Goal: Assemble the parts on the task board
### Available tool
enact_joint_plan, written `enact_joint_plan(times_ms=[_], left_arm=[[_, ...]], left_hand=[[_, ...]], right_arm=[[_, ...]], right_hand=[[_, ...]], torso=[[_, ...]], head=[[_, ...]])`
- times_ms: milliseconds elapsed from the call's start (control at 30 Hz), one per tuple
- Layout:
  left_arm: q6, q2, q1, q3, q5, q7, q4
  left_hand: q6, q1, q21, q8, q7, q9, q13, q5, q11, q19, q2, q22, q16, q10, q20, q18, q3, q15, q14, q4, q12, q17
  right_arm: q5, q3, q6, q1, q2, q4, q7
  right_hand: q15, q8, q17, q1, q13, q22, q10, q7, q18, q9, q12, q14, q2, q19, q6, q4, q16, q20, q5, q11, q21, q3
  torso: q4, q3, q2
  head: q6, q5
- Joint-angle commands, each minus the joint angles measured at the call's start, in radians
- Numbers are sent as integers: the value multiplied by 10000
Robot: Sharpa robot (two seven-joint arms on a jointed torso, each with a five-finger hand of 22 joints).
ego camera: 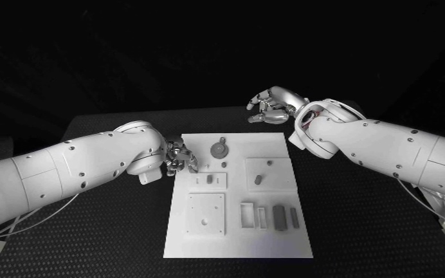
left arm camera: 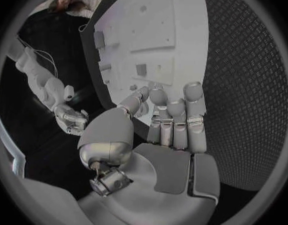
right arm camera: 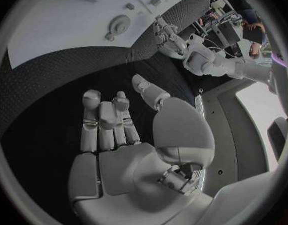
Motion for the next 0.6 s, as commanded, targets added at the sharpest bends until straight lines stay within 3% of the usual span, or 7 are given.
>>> enact_joint_plan(times_ms=[33, 300, 600], left_arm=[[-60, 20, -20, -33, -246, -55, 59], [309, -15, -50, -44, -703, -156, 188], [296, 6, -146, -74, -794, -178, 234]], left_hand=[[562, -56, 50, 1219, -154, 1667, -15, 918, -234, 171, 51, 182, 32, 296, -115, 219, 99, -271, 326, -15, 19, -11], [562, -92, 57, 1231, -159, 1712, -21, 874, -238, 174, 62, 180, 34, 301, -108, 209, 94, -271, 330, 0, 19, -12], [564, -94, 60, 1237, -163, 1733, -23, 881, -242, 176, 70, 180, 36, 304, -108, 207, 102, -270, 333, -5, 21, -11]], right_arm=[[1, 6, 100, -3, 2, 3, 74], [1, 6, 103, -4, 16, -3, 77], [1, 6, 106, -4, 22, 3, 79]], right_hand=[[-6, -47, -17, -16, -14, 74, -47, 78, 436, -15, 41, -87, 47, 41, 4, -12, 6, 5, 24, 18, -45, -43], [-7, -46, -17, -16, -16, 74, -47, 77, 436, -16, 42, -88, 45, 40, 4, -12, 6, 4, 24, 17, -46, -43], [-7, -46, -18, -13, -17, 74, -48, 77, 436, -17, 43, -88, 48, 40, 4, -13, 6, 4, 24, 17, -46, -41]], torso=[[-9, -2, 6], [-14, 3, -1], [-3, 0, 2]], head=[[-20, -7], [-44, -12], [-63, -12]])
